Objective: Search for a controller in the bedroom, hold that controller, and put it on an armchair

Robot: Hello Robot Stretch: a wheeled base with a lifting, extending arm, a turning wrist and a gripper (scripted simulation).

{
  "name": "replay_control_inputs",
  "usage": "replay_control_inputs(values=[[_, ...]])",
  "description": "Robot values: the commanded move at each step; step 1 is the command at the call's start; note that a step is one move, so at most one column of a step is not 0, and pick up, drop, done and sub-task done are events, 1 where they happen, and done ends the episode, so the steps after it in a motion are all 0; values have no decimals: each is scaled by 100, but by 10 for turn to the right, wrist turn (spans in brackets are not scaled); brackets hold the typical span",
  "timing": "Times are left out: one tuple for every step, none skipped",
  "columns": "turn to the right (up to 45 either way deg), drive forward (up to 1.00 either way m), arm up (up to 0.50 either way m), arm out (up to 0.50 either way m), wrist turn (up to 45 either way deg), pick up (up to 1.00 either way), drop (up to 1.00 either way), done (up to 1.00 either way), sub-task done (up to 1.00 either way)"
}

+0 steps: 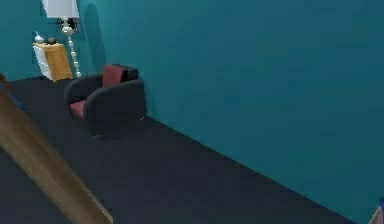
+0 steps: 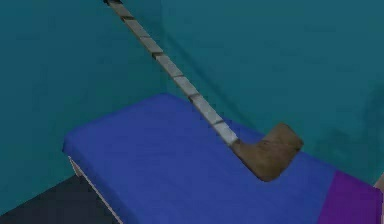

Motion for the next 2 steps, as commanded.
replay_control_inputs(values=[[-90, 0, 0, 0, 0, 0, 0, 0, 0], [0, 25, 0, 0, 0, 0, 0, 0, 0]])
